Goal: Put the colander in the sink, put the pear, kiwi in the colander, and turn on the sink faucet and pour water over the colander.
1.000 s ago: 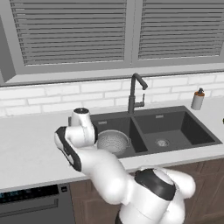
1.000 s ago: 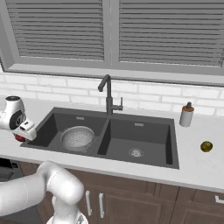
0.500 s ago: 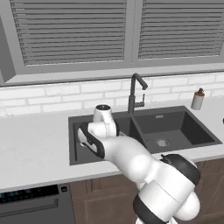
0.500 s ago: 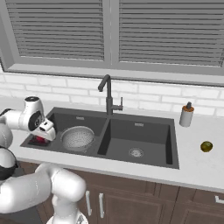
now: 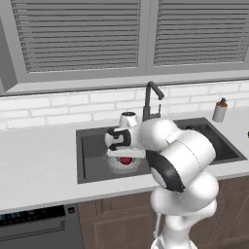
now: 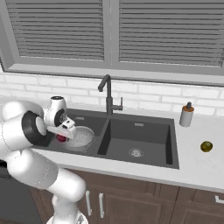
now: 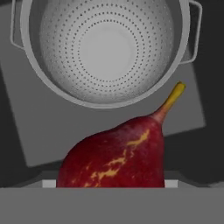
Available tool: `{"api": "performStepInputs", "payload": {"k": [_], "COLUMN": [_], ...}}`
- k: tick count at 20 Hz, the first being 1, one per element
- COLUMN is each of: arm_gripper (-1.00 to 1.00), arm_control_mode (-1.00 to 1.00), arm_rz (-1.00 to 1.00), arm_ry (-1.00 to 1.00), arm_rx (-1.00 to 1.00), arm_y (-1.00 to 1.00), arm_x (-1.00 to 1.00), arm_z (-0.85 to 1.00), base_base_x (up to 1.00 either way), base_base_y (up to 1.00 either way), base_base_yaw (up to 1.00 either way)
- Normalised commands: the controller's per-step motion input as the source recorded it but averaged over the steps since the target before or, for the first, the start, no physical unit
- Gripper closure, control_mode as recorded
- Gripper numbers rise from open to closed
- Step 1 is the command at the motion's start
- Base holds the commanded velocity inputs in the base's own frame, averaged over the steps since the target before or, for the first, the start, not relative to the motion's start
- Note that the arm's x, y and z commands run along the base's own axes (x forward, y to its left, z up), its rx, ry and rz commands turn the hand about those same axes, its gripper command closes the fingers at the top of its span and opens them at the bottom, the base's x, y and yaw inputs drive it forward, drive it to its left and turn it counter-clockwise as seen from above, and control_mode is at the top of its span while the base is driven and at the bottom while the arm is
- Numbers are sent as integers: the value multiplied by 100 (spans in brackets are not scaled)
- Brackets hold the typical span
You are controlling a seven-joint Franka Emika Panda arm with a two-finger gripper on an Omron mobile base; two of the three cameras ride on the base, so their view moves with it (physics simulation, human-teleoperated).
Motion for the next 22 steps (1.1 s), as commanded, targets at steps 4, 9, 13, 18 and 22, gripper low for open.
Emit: {"api": "performStepInputs", "payload": {"k": [4, 9, 13, 18, 22], "arm_gripper": [100, 100, 100, 100, 100], "arm_control_mode": [-100, -100, -100, -100, -100], "arm_rz": [-1, 0, 0, 0, 0], "arm_ry": [10, 2, 0, 0, 0], "arm_rx": [-17, -24, -16, 0, 2], "arm_y": [-33, 11, 18, 0, -3], "arm_x": [58, 62, 55, 37, 25], "arm_z": [-23, -40, -44, -29, -17], "base_base_x": [0, 0, 0, 0, 0], "base_base_y": [0, 0, 0, 0, 0], "base_base_yaw": [0, 0, 0, 0, 0]}}
